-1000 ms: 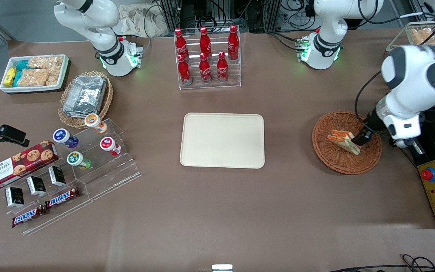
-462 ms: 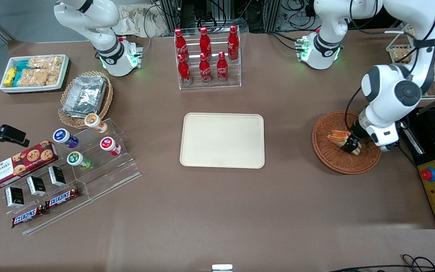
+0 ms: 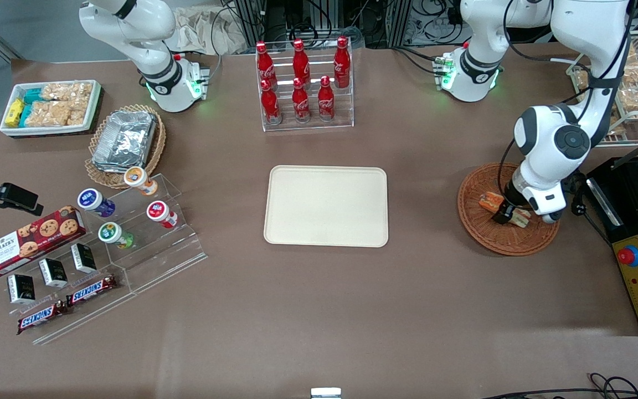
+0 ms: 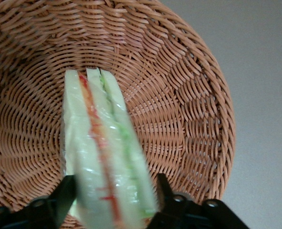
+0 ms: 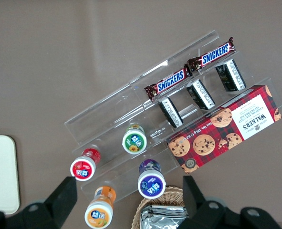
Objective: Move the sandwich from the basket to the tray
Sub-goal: 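Close the left gripper on the sandwich's edge, then lift the sandwich out of the basket and carry it over the tray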
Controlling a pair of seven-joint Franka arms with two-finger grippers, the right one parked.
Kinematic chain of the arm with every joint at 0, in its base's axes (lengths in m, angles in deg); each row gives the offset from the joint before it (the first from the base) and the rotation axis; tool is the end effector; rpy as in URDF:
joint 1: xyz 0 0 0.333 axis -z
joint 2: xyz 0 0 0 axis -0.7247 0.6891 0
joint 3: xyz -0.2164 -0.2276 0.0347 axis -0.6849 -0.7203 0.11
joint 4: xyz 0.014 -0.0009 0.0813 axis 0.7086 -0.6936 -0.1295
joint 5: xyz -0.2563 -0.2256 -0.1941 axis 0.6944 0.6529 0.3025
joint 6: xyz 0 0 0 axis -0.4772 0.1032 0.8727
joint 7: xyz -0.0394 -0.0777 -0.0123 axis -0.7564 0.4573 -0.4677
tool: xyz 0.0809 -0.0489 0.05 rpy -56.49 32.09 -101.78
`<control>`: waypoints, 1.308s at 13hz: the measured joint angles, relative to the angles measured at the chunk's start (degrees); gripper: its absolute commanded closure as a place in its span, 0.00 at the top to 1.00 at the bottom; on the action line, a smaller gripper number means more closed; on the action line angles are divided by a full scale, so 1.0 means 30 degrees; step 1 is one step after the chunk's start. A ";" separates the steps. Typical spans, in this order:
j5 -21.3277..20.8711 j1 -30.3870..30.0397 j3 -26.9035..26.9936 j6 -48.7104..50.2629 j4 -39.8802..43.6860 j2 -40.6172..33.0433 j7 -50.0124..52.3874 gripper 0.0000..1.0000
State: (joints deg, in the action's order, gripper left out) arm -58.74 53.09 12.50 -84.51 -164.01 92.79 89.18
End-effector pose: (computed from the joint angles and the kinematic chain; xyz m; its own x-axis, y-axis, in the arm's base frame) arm 0.4950 -0.0136 0.2450 0.5072 0.8605 0.0473 0.8590 -0.5092 0.0527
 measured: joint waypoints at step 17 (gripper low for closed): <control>0.0107 0.0222 -0.2908 1.8076 1.2882 -0.3981 -0.6130 0.00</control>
State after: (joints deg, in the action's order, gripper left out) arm -58.42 53.76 3.77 -30.29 -125.37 80.84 70.79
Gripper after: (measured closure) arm 0.797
